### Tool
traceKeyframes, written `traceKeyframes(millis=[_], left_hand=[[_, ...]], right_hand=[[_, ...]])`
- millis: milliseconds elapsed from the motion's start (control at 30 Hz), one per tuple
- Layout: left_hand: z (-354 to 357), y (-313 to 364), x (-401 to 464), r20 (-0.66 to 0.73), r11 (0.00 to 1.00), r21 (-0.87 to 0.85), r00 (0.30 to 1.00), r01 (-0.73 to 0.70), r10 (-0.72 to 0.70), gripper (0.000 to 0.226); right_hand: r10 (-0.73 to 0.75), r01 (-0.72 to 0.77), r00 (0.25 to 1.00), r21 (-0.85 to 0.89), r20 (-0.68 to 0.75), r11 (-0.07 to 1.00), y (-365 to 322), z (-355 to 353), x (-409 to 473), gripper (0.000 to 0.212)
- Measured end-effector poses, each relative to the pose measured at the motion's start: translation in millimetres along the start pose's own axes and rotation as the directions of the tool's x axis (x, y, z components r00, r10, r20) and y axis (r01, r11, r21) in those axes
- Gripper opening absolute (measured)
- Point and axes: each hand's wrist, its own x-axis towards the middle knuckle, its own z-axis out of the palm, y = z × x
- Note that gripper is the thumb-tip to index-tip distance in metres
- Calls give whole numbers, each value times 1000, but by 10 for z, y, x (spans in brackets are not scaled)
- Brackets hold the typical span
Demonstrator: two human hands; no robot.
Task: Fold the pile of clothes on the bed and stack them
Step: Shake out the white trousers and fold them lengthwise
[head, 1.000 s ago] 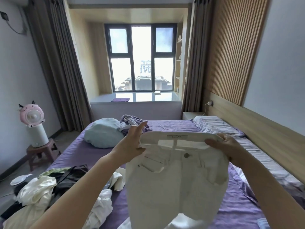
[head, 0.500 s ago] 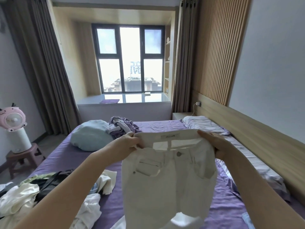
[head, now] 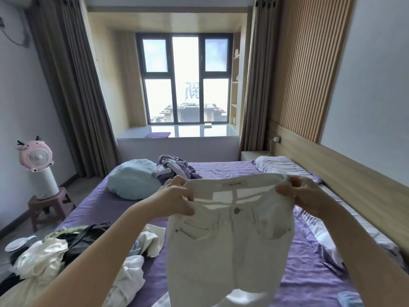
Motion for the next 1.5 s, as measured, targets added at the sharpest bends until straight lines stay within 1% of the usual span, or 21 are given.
traceKeyframes(millis=[67,133,200,233,333,400,467,567,633,700,733,833,967,1033,1067,1133,1200,1233,1300,1367,1500], left_hand=[[-88,-80,-61,-79,989,-127,995,-77,67,18],[-149,-141,-84,-139,964,-248,988,-97,63,16],[-175,-169,-47,-144,909,-415,989,-41,-21,16],[-164,-179,-11,-149,893,-449,987,-7,-67,15],[-124,-218,111,-240,892,-450,954,54,-179,16],[-126,-246,167,-326,873,-486,920,35,-219,23],[-143,-279,195,-374,852,-523,894,17,-247,21],[-188,-294,204,-358,785,-618,899,-27,-252,16],[-235,-301,198,-351,748,-661,903,-52,-248,15],[-286,-336,187,-353,741,-670,900,-53,-255,11],[-309,-365,178,-354,745,-666,900,-50,-255,10],[-349,-416,153,-344,706,-704,905,-71,-252,14],[-358,-424,176,-357,668,-741,884,-72,-301,32],[-366,-434,182,-375,718,-695,874,-44,-310,18],[-368,-444,182,-380,740,-672,868,-20,-321,12],[-372,-476,182,-382,737,-675,848,14,-366,23],[-369,-475,169,-378,713,-701,832,29,-406,21],[-369,-451,163,-363,696,-717,835,33,-413,16],[-358,-392,167,-335,677,-736,851,32,-404,15],[-349,-332,173,-328,689,-724,862,32,-385,18],[-342,-272,171,-342,748,-663,873,38,-347,22]], right_hand=[[-12,4,998,-125,-62,992,18,-92,-7,25],[-24,7,996,-200,-82,980,35,-167,-12,26],[-38,23,998,-253,-55,967,7,-174,-4,28],[-46,32,998,-303,-38,952,-18,-155,-15,28],[-34,35,999,-439,9,898,-114,-78,-24,27],[2,30,998,-467,67,884,-172,-63,-54,34],[20,66,985,-487,169,871,-220,-67,-100,48],[32,114,955,-467,293,877,-271,-28,-164,67],[-3,169,934,-436,357,884,-289,-18,-184,70],[-51,219,937,-466,347,857,-319,-26,-200,64],[-62,232,942,-510,329,828,-341,-26,-205,56],[-81,307,933,-658,350,687,-398,12,-198,33],[-62,329,935,-790,349,518,-404,72,-189,36],[-109,361,932,-844,347,396,-360,98,-192,33],[-154,375,927,-841,342,390,-337,107,-200,27],[-236,384,923,-764,304,519,-297,108,-234,22],[-317,408,911,-679,262,611,-290,89,-256,16],[-342,402,912,-655,226,639,-289,81,-256,17],[-347,340,930,-632,119,696,-258,93,-245,30],[-368,311,927,-708,78,634,-227,113,-216,36],[-278,294,944,-840,180,455,-136,157,-201,32]])
